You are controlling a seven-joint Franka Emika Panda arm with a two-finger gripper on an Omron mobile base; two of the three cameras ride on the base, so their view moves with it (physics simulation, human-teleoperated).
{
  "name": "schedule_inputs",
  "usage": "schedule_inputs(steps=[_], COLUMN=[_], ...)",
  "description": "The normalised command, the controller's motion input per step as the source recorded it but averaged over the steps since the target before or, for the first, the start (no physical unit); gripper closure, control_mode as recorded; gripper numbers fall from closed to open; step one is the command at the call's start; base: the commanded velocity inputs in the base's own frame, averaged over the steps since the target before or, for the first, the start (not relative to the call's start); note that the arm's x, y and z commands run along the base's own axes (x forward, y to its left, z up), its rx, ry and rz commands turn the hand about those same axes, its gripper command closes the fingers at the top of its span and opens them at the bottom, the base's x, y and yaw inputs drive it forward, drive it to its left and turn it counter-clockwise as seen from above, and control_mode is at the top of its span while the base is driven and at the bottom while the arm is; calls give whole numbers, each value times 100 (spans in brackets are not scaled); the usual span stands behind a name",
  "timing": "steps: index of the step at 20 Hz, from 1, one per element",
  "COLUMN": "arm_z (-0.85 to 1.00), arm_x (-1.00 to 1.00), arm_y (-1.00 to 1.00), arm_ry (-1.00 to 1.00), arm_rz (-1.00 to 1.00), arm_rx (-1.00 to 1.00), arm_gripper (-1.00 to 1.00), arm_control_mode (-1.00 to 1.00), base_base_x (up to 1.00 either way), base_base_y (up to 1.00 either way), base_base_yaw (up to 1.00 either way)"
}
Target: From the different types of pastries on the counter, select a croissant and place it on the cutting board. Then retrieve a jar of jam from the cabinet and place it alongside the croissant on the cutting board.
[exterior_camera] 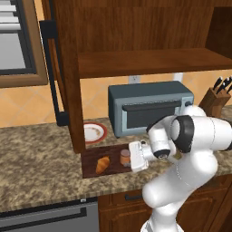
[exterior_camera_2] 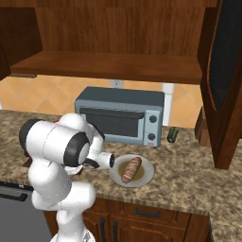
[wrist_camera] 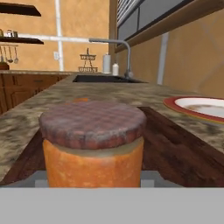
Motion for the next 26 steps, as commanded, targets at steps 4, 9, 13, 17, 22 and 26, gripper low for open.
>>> schedule_inputs(steps=[4, 9, 13, 17, 22, 26], arm_z=[-30, -6, 70, 99, 98, 100], arm_x=[42, 7, -3, 2, 10, -6], arm_y=[23, -16, -57, -32, -2, -16], arm_ry=[-9, -14, -14, -1, 10, 23], arm_rz=[-2, 0, -7, -12, -6, -13], arm_rx=[2, 4, 14, 10, 7, 19], arm_gripper=[-100, -100, -100, -100, -100, -100], arm_control_mode=[-100, -100, -100, -100, -100, -100], base_base_x=[0, 0, 0, 0, 0, 0], base_base_y=[0, 0, 0, 0, 0, 0], base_base_yaw=[0, 0, 0, 0, 0, 0])
